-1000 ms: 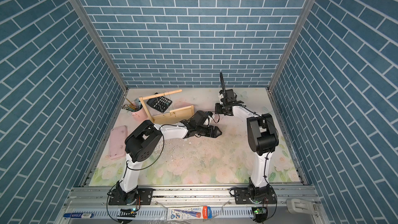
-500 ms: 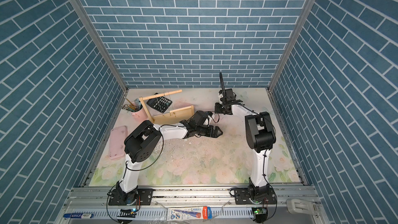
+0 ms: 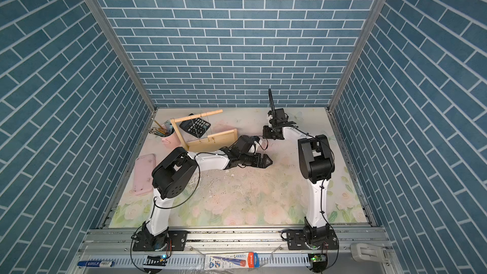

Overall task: Take the necklace off the jewelry display stand
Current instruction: Place the necklace at the center of the board.

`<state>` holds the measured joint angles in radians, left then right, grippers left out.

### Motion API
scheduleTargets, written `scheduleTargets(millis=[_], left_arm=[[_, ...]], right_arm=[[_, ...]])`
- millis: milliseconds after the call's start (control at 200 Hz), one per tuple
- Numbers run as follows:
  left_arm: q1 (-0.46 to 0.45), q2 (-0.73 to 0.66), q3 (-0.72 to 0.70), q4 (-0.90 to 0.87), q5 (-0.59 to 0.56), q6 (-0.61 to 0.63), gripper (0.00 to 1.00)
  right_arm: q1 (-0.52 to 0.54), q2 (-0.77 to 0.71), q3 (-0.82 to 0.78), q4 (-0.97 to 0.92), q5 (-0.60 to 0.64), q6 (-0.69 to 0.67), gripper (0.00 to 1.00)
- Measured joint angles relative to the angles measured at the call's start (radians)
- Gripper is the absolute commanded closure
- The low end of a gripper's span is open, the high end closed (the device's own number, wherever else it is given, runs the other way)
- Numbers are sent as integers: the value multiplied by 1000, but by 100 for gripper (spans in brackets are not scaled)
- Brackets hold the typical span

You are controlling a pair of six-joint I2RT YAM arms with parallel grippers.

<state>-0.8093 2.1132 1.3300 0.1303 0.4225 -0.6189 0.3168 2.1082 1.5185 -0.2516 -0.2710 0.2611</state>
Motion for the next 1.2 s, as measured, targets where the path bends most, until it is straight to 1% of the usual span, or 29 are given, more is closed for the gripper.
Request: scheduleTargets(millis=[315, 805, 1200], left_arm=[[2, -16, -10, -6, 8, -21, 1], [8, -114, -13, -5, 17, -63, 1], [8, -118, -20, -7, 16, -66, 1]], right_arm=[[-4, 18, 33, -6, -8, 0, 100], [-6, 68, 59, -11, -19, 0, 100], [-6, 105, 82, -13, -22, 0, 100]])
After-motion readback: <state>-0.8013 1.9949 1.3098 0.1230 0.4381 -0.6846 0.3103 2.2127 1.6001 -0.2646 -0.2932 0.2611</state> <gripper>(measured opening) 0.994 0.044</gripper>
